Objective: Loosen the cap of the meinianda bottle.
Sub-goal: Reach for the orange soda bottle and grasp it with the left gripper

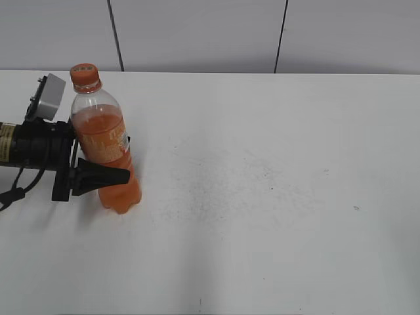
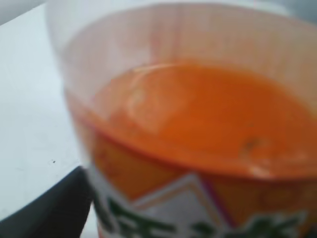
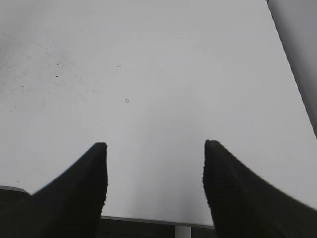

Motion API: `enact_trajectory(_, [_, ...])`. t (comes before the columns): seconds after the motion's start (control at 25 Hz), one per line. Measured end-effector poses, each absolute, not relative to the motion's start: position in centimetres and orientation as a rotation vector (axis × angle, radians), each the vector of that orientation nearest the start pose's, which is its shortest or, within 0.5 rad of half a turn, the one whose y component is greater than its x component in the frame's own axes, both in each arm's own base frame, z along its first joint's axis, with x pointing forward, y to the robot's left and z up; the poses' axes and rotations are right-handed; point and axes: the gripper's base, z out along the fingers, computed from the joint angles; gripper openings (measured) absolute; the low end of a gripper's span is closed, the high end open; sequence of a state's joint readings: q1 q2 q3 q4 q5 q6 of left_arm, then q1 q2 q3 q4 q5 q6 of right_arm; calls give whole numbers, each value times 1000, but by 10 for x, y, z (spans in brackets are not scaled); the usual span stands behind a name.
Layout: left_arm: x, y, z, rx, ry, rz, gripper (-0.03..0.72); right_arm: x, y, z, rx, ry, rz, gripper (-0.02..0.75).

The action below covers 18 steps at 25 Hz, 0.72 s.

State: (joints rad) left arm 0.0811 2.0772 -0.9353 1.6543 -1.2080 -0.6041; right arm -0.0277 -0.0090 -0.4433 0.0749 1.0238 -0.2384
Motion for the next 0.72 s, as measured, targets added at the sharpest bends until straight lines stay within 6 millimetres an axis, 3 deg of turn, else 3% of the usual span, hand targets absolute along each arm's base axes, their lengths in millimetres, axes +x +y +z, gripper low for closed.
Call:
enact_trajectory(0.24, [328, -59, 112, 1262, 1618, -942, 427, 2, 6, 264, -216, 2042, -75, 460])
enact_trajectory(0.72, [332, -66, 114, 1219, 1645, -929, 421, 2, 6, 264, -216, 2042, -75, 460])
